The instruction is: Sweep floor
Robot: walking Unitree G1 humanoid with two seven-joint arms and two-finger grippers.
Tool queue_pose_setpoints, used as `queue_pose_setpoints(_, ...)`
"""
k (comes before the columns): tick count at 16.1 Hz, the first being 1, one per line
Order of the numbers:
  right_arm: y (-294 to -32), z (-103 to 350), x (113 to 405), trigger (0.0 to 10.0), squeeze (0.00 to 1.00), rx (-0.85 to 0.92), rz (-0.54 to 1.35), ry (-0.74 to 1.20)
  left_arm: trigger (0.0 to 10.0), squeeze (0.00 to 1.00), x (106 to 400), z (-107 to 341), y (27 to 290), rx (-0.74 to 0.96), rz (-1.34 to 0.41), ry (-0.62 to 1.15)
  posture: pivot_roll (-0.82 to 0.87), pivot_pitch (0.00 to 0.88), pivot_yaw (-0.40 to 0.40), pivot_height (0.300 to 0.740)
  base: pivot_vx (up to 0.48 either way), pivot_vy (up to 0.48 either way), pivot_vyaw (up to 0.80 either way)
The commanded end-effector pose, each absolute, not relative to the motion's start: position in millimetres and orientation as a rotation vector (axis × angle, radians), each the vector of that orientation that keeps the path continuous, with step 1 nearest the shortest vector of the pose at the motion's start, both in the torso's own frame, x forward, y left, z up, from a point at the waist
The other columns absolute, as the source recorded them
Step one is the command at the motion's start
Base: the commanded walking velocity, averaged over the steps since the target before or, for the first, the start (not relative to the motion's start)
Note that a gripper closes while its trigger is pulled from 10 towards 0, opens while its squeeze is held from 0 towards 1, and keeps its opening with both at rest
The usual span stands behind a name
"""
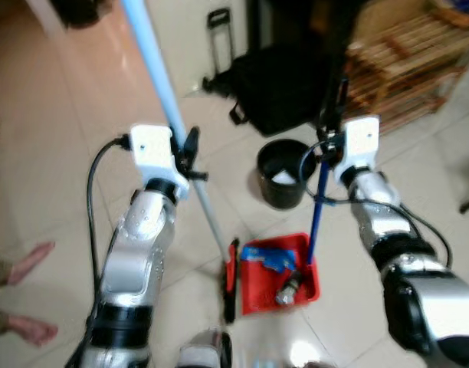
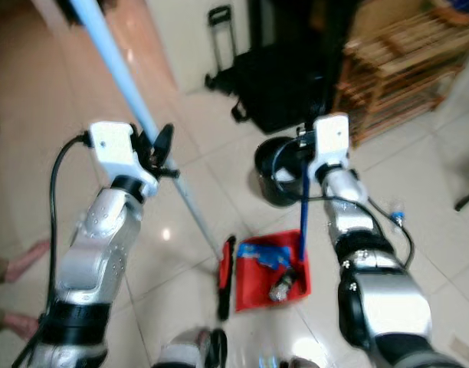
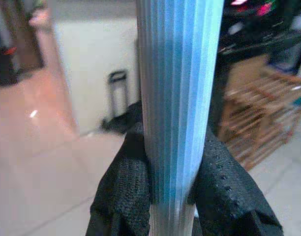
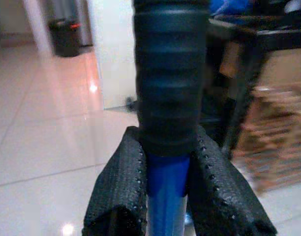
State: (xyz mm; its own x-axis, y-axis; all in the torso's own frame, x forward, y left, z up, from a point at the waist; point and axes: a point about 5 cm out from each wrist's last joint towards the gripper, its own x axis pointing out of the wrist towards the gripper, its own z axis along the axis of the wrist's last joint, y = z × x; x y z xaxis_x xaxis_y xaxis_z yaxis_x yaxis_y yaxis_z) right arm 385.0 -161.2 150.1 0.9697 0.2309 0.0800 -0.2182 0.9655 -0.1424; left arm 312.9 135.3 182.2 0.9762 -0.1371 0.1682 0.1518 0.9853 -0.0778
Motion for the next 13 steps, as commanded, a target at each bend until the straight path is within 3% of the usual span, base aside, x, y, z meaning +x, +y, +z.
queue_pose_setpoints(1,-162.3,159.2,387.1,10.0,0.0,-0.12,0.223,-0.132,10.0,0.0,312.1,195.1,133.6,-0.073,-0.151,-0.219,0.03,0.163,0.116,0.74,0.469,0.0,0.0)
queue_pose_setpoints(3,-161.4,158.0,386.7,10.0,0.0,-0.117,0.225,-0.129,10.0,0.0,312.1,195.6,134.2,-0.068,-0.148,-0.22,0.04,0.169,0.116,0.74,0.456,0.0,0.0)
queue_pose_setpoints(13,-158.5,151.1,384.4,10.0,0.0,-0.101,0.222,-0.112,10.0,0.0,309.3,204.4,136.5,-0.051,-0.171,-0.24,0.05,0.187,0.123,0.74,0.0,0.0,0.0)
